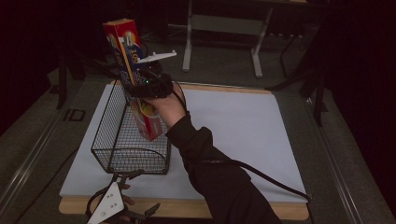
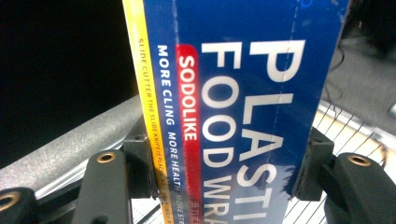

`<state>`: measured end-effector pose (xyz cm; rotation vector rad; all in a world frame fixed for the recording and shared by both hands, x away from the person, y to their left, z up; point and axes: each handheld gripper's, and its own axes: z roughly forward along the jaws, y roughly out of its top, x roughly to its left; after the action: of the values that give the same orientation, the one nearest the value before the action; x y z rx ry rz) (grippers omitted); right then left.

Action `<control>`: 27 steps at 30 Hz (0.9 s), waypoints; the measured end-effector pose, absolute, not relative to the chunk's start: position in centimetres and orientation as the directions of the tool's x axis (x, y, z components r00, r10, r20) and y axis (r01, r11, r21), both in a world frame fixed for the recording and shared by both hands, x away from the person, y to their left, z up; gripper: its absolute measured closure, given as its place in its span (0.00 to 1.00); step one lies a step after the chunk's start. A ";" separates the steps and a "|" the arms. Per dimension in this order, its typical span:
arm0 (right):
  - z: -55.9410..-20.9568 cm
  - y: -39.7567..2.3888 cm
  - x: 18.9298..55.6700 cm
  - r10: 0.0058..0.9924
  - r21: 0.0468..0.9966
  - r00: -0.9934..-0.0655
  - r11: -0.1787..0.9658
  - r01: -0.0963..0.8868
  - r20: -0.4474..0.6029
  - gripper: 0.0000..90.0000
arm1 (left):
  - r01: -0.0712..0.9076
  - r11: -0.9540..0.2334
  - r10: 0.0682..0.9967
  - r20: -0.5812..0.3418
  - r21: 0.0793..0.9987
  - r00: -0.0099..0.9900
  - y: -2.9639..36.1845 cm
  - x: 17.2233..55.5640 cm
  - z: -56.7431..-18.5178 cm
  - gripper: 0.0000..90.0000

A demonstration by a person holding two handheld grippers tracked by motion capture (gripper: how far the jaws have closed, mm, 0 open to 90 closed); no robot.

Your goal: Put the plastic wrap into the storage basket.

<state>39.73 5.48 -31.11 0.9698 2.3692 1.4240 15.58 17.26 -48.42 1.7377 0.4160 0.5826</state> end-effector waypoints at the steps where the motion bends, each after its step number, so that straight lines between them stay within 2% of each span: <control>1: -31.7 5.6 39.8 0.639 0.840 -0.753 0.316 0.441 0.155 0.44 | -0.029 -0.240 0.562 0.163 0.970 0.811 17.3 15.6 -48.4 0.00; 10: -35.6 6.8 39.5 0.679 0.780 -0.708 0.329 0.532 0.196 0.44 | -0.033 -0.240 0.555 0.165 0.970 0.815 17.2 15.6 -48.4 0.00; 20: -37.8 7.4 40.1 0.721 0.749 -0.673 0.355 0.560 0.161 0.44 | -0.030 -0.239 0.551 0.160 0.971 0.819 17.3 15.6 -48.4 0.00; 27: -39.1 7.4 41.2 0.751 0.739 -0.635 0.322 0.592 0.181 0.44 | -0.031 -0.240 0.549 0.162 0.970 0.820 17.3 15.5 -48.4 0.00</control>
<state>41.16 7.39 -39.13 1.2315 2.3893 1.2057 15.52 17.29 -48.41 1.7408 0.4025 0.5706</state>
